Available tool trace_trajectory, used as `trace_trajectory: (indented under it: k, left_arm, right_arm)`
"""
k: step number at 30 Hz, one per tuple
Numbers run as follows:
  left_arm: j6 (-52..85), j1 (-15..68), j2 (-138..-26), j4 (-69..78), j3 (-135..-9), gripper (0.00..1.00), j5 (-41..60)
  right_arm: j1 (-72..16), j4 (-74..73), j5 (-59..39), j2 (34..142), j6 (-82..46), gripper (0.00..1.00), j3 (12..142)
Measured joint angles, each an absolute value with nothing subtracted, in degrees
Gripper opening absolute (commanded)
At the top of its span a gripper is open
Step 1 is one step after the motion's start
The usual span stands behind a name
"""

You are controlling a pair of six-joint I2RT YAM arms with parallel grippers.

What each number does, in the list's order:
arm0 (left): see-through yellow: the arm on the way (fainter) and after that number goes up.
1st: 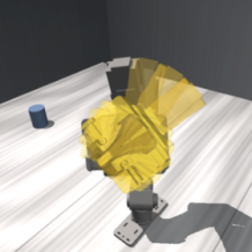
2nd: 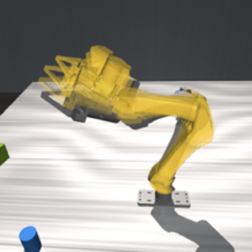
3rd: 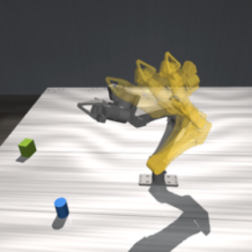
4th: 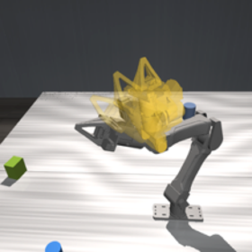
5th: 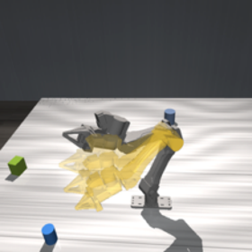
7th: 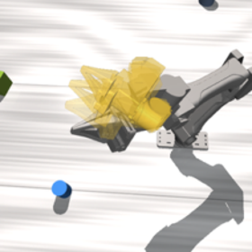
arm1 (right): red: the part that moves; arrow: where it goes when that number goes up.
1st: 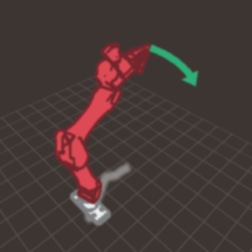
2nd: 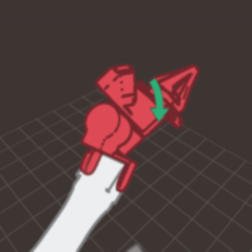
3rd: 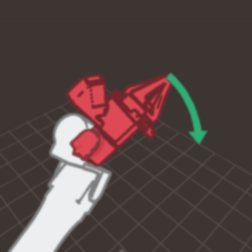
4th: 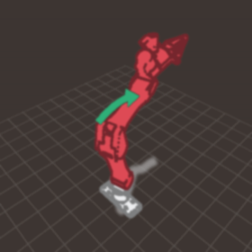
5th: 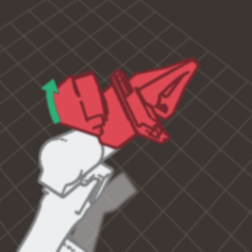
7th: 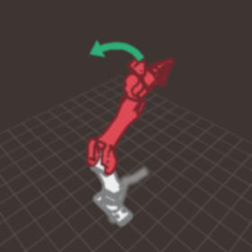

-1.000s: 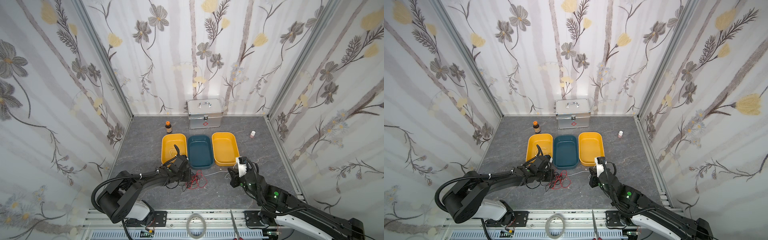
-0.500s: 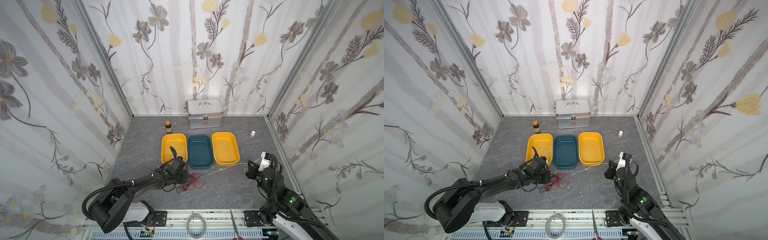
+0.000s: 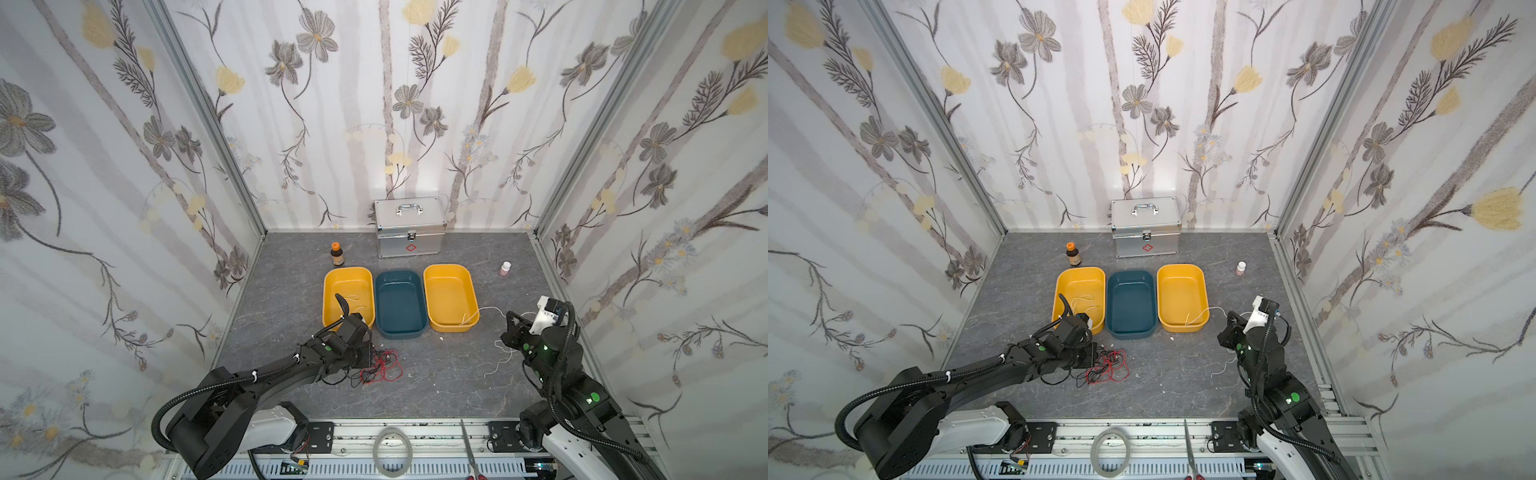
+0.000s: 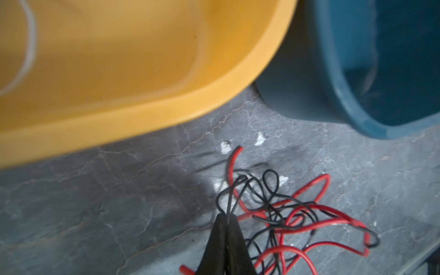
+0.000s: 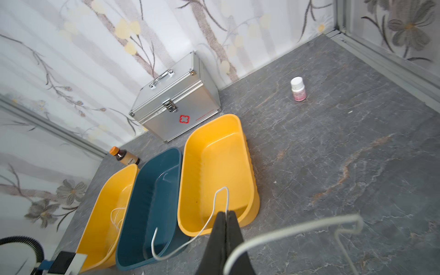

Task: Untangle the cables
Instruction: 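Lift the white wire high with the right gripper, away from the pile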

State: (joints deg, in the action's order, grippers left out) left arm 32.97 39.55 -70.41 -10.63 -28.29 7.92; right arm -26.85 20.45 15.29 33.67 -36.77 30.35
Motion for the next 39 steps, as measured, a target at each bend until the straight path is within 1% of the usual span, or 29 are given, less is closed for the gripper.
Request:
trace_trajectory:
  k: [6,11,13,18,23,31,39]
  left_arm:
    - [32.97,39.55,-67.59,-10.92,-28.69,0.34,10.31]
    - [32.99,39.24,-64.58,-12.08,-29.15,0.42,10.09]
    - [33.01,38.83,-63.44,-12.64,-29.56,0.49,9.78]
    - [33.28,36.16,-60.75,-14.87,-30.68,0.6,8.95]
    - [33.65,32.82,-58.04,-16.19,-32.05,0.68,8.6]
    - [34.92,28.6,-55.42,-19.86,-32.47,0.7,4.69]
    - [35.48,25.96,-52.49,-20.34,-30.76,0.68,4.8]
  right_arm:
    - [-26.89,14.92,5.69,37.87,-35.75,0.0,32.6]
    - [-27.07,6.7,-3.38,41.54,-36.93,0.0,35.73]
    - [-27.66,3.99,-6.31,43.81,-37.93,0.0,37.8]
    - [-30.74,0.03,-10.52,49.43,-37.93,0.0,45.04]
    - [-33.98,-5.37,-13.61,55.64,-37.89,0.0,52.42]
    - [-35.79,-13.54,-19.18,69.12,-37.91,0.0,61.39]
    - [-36.07,-19.62,-22.68,80.18,-39.7,0.0,64.42]
